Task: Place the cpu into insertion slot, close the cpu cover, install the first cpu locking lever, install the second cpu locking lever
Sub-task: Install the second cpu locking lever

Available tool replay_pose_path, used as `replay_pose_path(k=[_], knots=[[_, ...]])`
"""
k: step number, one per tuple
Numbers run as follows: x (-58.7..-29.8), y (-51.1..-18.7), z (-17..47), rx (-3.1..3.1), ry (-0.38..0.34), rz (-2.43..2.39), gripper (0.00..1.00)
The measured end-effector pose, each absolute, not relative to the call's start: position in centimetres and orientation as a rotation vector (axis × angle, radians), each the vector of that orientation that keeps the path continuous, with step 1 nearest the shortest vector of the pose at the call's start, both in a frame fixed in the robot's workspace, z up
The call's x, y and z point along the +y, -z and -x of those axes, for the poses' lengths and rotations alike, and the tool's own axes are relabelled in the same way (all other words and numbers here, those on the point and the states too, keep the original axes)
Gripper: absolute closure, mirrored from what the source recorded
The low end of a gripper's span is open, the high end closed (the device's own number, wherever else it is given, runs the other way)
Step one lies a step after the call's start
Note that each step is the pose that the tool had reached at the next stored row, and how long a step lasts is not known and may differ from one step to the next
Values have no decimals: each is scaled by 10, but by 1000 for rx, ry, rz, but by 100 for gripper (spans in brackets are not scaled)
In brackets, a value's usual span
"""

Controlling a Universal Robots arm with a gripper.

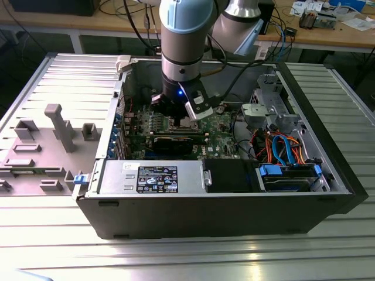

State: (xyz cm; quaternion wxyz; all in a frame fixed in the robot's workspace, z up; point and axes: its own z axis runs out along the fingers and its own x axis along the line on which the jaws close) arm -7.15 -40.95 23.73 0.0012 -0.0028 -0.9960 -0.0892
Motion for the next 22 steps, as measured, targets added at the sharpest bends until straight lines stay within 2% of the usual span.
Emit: replay_pose_path(k=[8, 22], knots=[[-414, -235, 73, -3118, 285, -10, 89], [-415, -220, 85, -3111, 338, -33, 89]])
